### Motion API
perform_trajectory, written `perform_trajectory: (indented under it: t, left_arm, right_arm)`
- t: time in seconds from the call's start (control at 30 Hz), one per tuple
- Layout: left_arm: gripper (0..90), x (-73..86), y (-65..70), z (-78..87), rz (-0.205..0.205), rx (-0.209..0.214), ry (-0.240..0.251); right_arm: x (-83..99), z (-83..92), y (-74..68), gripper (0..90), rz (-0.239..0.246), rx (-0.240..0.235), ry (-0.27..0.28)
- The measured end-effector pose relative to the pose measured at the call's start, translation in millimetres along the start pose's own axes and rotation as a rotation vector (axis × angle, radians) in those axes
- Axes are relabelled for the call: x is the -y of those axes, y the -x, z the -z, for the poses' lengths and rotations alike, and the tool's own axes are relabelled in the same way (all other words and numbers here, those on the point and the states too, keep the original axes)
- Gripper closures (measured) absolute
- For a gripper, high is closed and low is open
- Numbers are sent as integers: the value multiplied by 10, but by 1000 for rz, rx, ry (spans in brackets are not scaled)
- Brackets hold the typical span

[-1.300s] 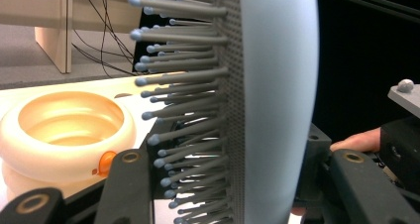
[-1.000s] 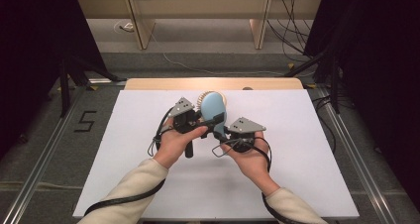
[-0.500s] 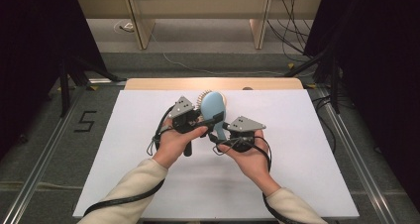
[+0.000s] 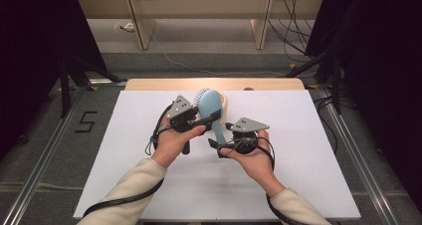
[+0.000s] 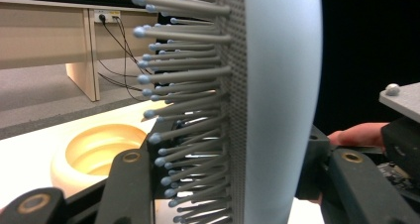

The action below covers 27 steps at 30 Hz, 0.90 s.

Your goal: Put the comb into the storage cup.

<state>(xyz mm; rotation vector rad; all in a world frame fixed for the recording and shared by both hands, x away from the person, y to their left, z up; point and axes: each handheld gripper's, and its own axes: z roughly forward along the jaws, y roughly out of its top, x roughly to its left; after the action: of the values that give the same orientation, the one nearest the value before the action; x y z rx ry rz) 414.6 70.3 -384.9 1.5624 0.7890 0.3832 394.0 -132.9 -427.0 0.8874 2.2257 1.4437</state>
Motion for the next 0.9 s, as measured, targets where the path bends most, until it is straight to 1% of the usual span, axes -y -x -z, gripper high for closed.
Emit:
perform_trajectory:
  t: [0.1, 0.3, 0.43, 0.53, 0.67, 0.7, 0.9]
  left_arm:
    - [496, -1, -11, 1, -4, -3, 1]
    - [495, -12, -23, 13, -14, -13, 2]
    - [495, -12, -36, 18, -14, -19, -1]
    - [495, -12, -40, 19, -14, -22, -2]
    - [494, -17, -42, 23, -16, -29, -6]
    - [494, -18, -44, 25, -17, -32, -6]
    - [494, -26, -54, 33, -19, -37, -7]
  right_arm:
    - [5, 28, 9, 160, -6, -8, 18]
    - [35, 90, 48, 136, -4, -17, 37]
    - [83, 176, 93, 126, -12, -21, 50]
    - [116, 254, 146, 120, -11, -19, 56]
    - [153, 321, 217, 122, -14, -4, 59]
    - [166, 334, 226, 123, -22, -2, 62]
    - [251, 437, 265, 123, -22, 4, 64]
